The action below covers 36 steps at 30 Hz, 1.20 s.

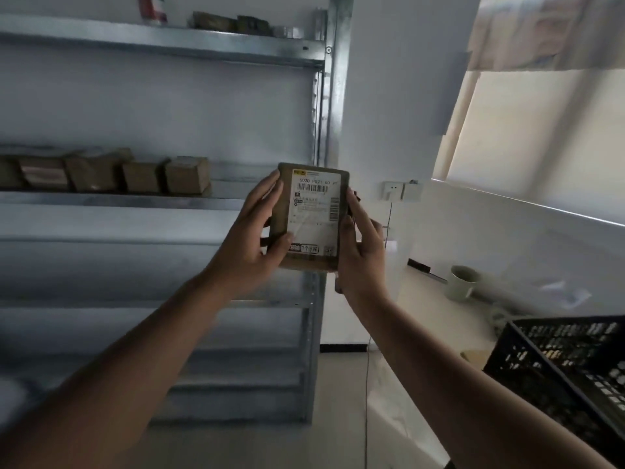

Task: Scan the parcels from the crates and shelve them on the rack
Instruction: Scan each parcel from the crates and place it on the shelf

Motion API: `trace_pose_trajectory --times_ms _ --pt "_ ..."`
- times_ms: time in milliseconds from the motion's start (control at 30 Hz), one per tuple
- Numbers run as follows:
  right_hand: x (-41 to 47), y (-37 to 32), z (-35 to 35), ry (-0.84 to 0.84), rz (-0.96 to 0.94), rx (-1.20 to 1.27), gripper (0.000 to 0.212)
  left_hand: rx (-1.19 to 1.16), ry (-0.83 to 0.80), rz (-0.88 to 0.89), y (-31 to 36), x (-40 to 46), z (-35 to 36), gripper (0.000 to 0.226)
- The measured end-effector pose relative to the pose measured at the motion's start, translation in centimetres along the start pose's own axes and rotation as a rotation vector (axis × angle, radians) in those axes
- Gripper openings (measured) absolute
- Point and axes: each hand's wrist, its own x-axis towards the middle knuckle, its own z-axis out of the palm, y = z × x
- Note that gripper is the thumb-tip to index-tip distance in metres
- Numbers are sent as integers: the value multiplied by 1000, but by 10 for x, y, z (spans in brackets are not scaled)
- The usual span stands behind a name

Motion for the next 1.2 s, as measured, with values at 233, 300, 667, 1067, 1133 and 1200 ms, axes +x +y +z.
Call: trace_pose_trajectory --times_ms 233,300,667,1067,1133,1200 --pt "9 5 118 -67 52 7 44 44 6 -78 -79 -7 -86 79" --pt "17 9 143 -80 59 4 45 40 9 -92 -99 -6 -102 78" --pt "112 80 231 -98 121 -55 45 30 4 -209 -226 48 -113 77" --pt "256 151 292 -163 213 -48 41 12 -31 -370 -345 143 -96 63" --pt "269 156 301 -171 205 -57 40 10 -49 -398 -359 153 -97 60" --pt "280 163 311 -172 198 -90 39 50 -84 -424 -371 161 -99 58"
